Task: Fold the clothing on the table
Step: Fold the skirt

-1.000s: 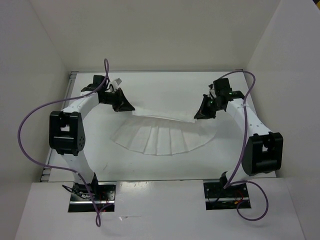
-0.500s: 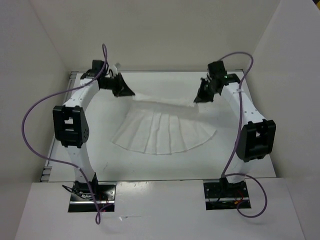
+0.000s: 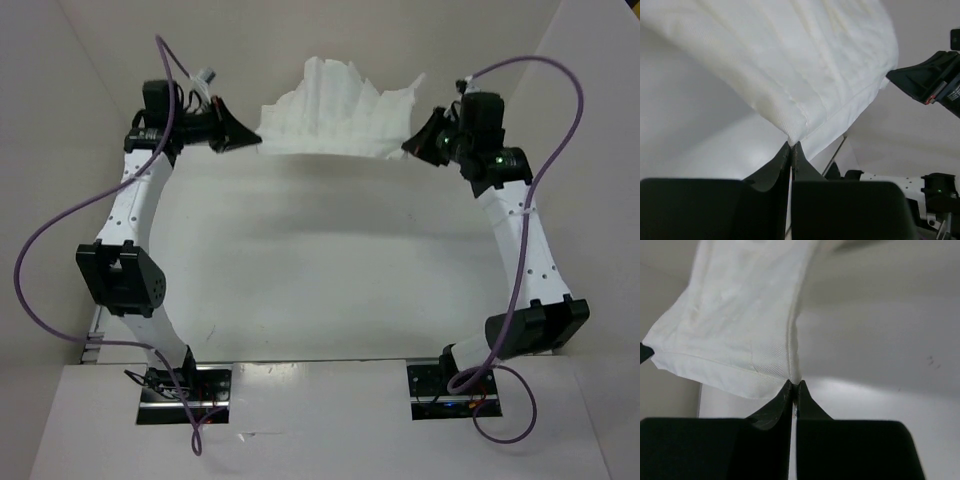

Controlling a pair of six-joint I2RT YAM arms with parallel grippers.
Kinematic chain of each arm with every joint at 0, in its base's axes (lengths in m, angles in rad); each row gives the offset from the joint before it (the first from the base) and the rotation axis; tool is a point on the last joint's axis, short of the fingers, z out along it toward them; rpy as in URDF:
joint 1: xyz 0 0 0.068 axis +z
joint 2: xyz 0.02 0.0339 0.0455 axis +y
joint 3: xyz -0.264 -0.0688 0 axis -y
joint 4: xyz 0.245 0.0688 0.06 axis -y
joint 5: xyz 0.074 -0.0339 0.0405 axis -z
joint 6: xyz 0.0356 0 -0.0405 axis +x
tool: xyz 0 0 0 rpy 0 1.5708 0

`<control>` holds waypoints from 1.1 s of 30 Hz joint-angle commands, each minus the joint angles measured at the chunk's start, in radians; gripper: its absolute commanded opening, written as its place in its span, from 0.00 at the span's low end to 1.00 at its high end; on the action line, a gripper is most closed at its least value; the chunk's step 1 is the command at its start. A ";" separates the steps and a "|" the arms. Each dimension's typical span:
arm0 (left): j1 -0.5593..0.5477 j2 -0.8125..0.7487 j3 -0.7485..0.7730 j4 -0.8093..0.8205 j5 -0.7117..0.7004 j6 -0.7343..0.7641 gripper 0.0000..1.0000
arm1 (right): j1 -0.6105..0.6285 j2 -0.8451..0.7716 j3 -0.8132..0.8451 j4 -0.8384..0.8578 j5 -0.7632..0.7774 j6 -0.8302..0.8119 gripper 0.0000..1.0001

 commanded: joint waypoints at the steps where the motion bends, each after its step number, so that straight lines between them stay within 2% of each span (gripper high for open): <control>1: 0.046 -0.074 -0.436 0.107 -0.060 0.011 0.00 | -0.031 -0.052 -0.358 -0.053 -0.003 0.035 0.00; 4: 0.022 -0.155 -0.688 0.124 -0.049 0.031 0.00 | 0.010 -0.117 -0.575 -0.113 -0.124 0.075 0.00; 5: -0.003 -0.180 -0.837 0.124 -0.049 0.042 0.00 | 0.030 -0.165 -0.703 -0.133 -0.142 0.104 0.00; 8: -0.053 -0.293 -1.072 0.094 -0.049 0.051 0.00 | 0.112 -0.288 -0.886 -0.237 -0.192 0.155 0.00; 13: -0.089 -0.497 -1.227 -0.067 -0.029 0.062 0.00 | 0.163 -0.486 -1.022 -0.444 -0.281 0.207 0.00; 18: -0.101 -0.649 -1.212 -0.233 -0.029 0.085 0.00 | 0.191 -0.565 -0.999 -0.571 -0.310 0.227 0.00; 22: -0.101 -0.674 -1.139 -0.244 -0.040 0.042 0.01 | 0.200 -0.554 -0.906 -0.572 -0.266 0.252 0.00; 24: -0.090 -0.584 -1.104 -0.142 -0.064 0.007 0.01 | 0.180 -0.504 -0.811 -0.561 -0.108 0.252 0.00; 28: -0.080 -0.496 -1.068 -0.086 -0.064 -0.007 0.01 | 0.121 -0.448 -0.725 -0.492 -0.005 0.228 0.00; 33: -0.070 -0.371 -0.976 -0.017 -0.104 -0.017 0.01 | 0.099 -0.373 -0.735 -0.363 0.005 0.197 0.00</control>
